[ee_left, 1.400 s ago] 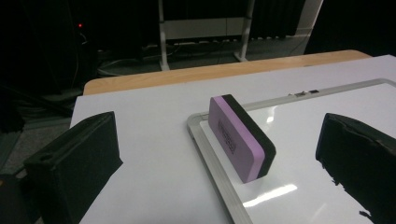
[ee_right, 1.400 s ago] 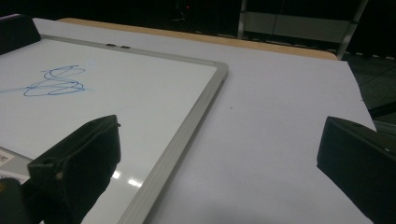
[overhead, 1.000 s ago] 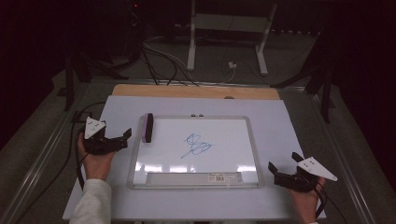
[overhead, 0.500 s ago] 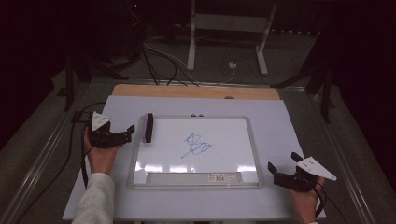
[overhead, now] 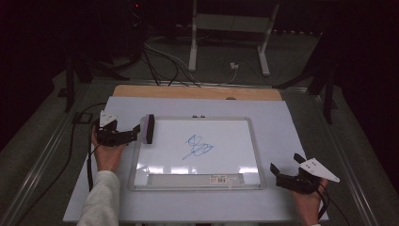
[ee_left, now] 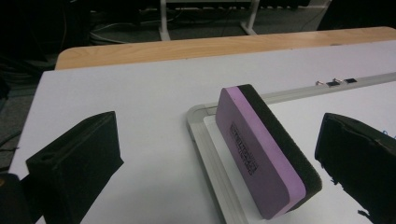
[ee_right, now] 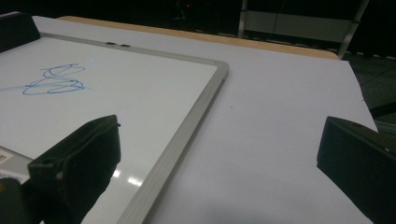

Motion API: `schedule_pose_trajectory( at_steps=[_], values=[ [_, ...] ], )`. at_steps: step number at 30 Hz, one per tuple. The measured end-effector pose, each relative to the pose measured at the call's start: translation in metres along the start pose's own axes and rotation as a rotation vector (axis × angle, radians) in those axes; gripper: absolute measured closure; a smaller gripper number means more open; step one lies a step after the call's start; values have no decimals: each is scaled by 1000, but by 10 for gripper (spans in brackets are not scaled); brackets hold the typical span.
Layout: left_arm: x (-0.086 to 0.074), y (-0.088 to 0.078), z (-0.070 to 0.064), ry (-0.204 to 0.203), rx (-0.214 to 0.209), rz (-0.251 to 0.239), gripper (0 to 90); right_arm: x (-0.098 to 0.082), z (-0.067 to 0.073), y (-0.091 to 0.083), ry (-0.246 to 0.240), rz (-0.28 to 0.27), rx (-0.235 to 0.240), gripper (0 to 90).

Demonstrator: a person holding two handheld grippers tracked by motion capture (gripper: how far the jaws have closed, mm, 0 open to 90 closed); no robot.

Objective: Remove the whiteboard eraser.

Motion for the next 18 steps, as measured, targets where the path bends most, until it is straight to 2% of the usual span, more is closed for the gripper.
schedule_pose_trajectory(
  at_steps=[7,18],
  values=[
    [-2,7,-3,-15,-18,9,11,0,0,0,-1,-1,-1,1],
    [-10,19,-10,-18,-47,54,15,0,0,0,-1,1,0,1]
  ],
)
Point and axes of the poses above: each handheld gripper's, and its own axes: y roughly forward along the jaws, x roughly out of its top, z roughly to its left, the point moved 8 cm from there along y, roughly forward along the jaws, and after that the axes turned 7 degrees about -y, right-handed, at the moved point
